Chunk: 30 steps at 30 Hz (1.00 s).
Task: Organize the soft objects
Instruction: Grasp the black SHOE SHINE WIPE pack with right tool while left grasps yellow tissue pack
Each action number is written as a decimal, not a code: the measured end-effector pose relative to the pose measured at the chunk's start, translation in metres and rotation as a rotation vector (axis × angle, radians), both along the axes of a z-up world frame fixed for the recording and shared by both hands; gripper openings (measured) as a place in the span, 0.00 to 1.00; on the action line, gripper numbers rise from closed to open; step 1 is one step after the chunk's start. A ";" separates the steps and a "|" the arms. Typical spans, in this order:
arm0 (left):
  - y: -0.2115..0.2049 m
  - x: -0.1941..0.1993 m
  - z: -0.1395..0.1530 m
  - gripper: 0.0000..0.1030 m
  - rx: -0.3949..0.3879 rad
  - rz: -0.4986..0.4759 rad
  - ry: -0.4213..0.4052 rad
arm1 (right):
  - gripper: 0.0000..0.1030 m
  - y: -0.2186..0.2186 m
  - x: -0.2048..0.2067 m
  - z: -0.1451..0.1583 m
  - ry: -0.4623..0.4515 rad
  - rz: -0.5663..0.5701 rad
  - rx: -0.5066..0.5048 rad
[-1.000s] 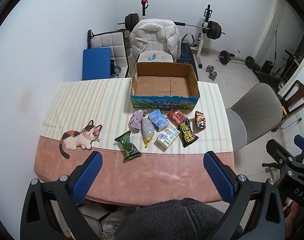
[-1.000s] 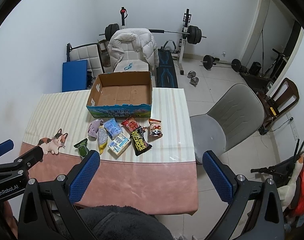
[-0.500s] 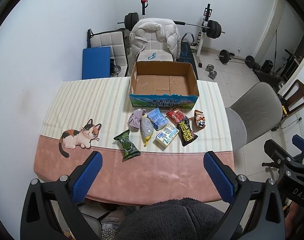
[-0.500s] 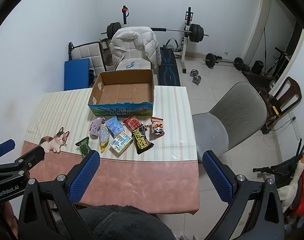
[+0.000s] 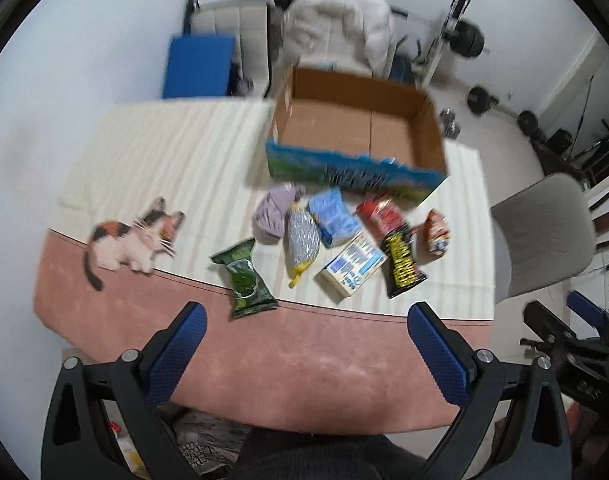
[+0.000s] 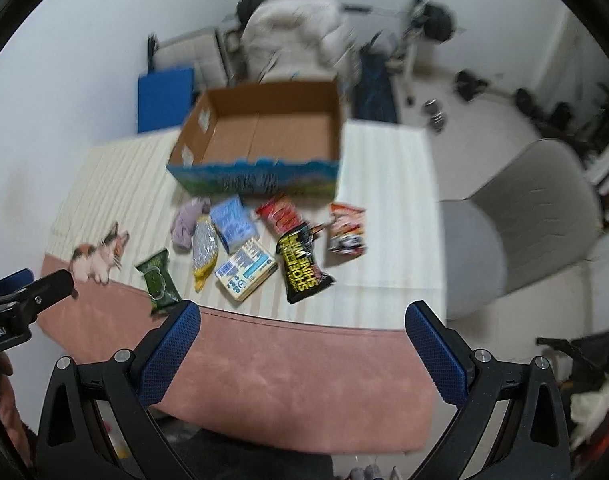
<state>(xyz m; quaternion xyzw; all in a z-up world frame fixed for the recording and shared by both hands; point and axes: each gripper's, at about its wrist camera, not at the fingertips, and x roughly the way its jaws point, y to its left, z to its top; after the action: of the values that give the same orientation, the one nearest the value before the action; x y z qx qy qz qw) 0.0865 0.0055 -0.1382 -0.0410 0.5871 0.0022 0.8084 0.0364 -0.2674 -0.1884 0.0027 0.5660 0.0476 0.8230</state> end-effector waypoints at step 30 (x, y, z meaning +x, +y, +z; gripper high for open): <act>-0.104 0.116 -0.270 0.72 0.148 -0.380 0.433 | 0.62 -0.034 0.089 -0.329 0.554 -0.078 0.098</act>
<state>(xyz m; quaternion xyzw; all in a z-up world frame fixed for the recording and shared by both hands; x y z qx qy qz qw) 0.2028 -0.0987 -0.4080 0.1301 0.7414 -0.0977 0.6510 0.1251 -0.3018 -0.5177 0.0771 0.7657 0.0404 0.6372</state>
